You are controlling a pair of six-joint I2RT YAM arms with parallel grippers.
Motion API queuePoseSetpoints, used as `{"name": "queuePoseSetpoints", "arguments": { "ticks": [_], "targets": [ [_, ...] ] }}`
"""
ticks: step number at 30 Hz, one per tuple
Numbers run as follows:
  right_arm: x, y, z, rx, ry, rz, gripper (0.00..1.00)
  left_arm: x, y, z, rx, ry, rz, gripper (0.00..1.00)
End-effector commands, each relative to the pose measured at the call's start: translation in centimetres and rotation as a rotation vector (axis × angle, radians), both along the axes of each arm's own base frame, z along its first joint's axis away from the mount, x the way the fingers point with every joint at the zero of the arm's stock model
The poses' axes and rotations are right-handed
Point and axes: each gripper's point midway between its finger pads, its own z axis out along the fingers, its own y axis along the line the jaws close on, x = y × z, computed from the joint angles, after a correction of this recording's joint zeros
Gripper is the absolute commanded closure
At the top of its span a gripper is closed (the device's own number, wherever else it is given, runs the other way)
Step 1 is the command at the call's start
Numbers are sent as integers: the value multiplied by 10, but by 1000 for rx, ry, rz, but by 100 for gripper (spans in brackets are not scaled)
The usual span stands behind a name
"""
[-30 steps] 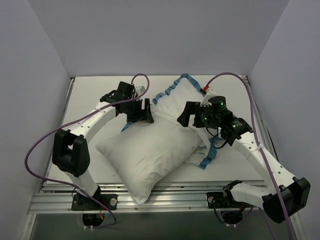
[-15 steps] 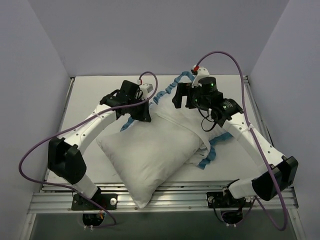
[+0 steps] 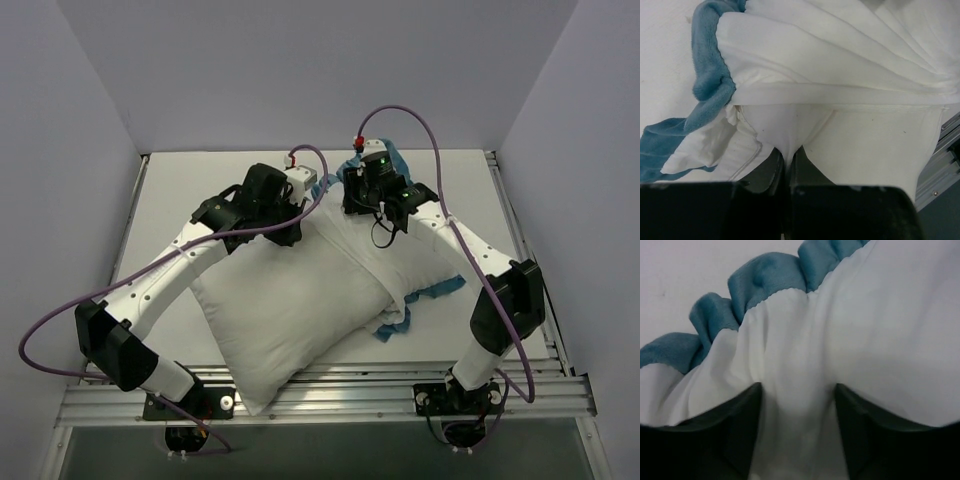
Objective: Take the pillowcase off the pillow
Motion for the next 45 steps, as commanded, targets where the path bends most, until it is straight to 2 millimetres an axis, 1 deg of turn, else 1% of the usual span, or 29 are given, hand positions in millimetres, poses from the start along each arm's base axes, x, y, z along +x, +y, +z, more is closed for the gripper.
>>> {"name": "queuePoseSetpoints", "arguments": {
  "ticks": [1,3,4,8,9,12,13,15,16,17,18,19,21,23,24,26,27,28,30,32,33,36,37,39,40,41,43,44,45],
  "targets": [
    [3,-14,-3,-61,-24,-58,68,9,0,72,-107,-205,11,98],
    [6,-33,-7,-129,-36,-123,86,9,7,73,-91,-213,34,98],
    [6,-41,-10,-157,-29,-147,100,7,9,77,-96,-219,37,98],
    [12,-82,-4,-222,-44,-268,100,4,27,83,-70,-238,103,98],
    [17,-103,-1,-220,-46,-328,100,6,34,84,-57,-248,136,98],
    [22,-141,16,-192,-69,-454,100,2,56,86,-21,-246,211,98],
    [25,-166,22,-193,-73,-522,100,-4,64,87,-18,-234,232,98],
    [25,-194,35,-183,-89,-615,100,-6,79,87,-13,-223,277,98],
    [25,-219,42,-167,-91,-687,100,-12,88,92,-32,-226,302,98],
    [23,-232,49,-150,-101,-724,100,-14,99,85,-17,-206,331,98],
    [22,-243,54,-134,-108,-755,100,-17,107,84,-18,-201,353,98],
    [18,-266,64,-109,-124,-814,100,-26,117,87,-31,-198,379,98],
    [13,-288,73,-86,-140,-873,100,-32,136,81,-22,-182,433,98],
    [7,-313,82,-57,-156,-934,100,-44,153,83,-24,-183,479,98],
    [1,-336,85,-53,-160,-987,100,-46,163,80,-13,-177,507,98],
    [-3,-353,91,-31,-168,-1029,100,-55,177,78,13,-173,547,98],
    [-7,-369,93,-24,-172,-1065,100,-57,183,75,25,-165,567,98],
    [-8,-374,94,-16,-171,-1075,100,-60,188,71,38,-148,581,98],
    [-5,-375,102,5,-188,-1069,100,-60,192,67,51,-135,601,98],
    [6,-362,103,47,-194,-1002,100,-54,189,60,44,-119,600,98],
    [14,-348,101,77,-185,-932,100,-50,186,58,37,-115,596,98],
    [29,-310,88,72,-148,-810,100,-27,170,50,17,-100,575,98],
    [34,-287,81,78,-134,-739,100,-13,164,45,13,-97,574,98],
    [37,-266,70,83,-113,-686,100,3,157,42,6,-99,570,98],
    [38,-257,64,92,-103,-657,100,18,152,38,4,-108,572,98],
    [38,-245,61,95,-96,-628,100,27,156,37,8,-121,596,98],
    [39,-237,58,94,-91,-606,100,50,155,31,-3,-123,623,98],
    [39,-227,61,87,-99,-579,100,57,155,28,-13,-114,630,98],
    [39,-225,66,88,-110,-572,100,65,164,27,-27,-109,662,98]
  ]
}}
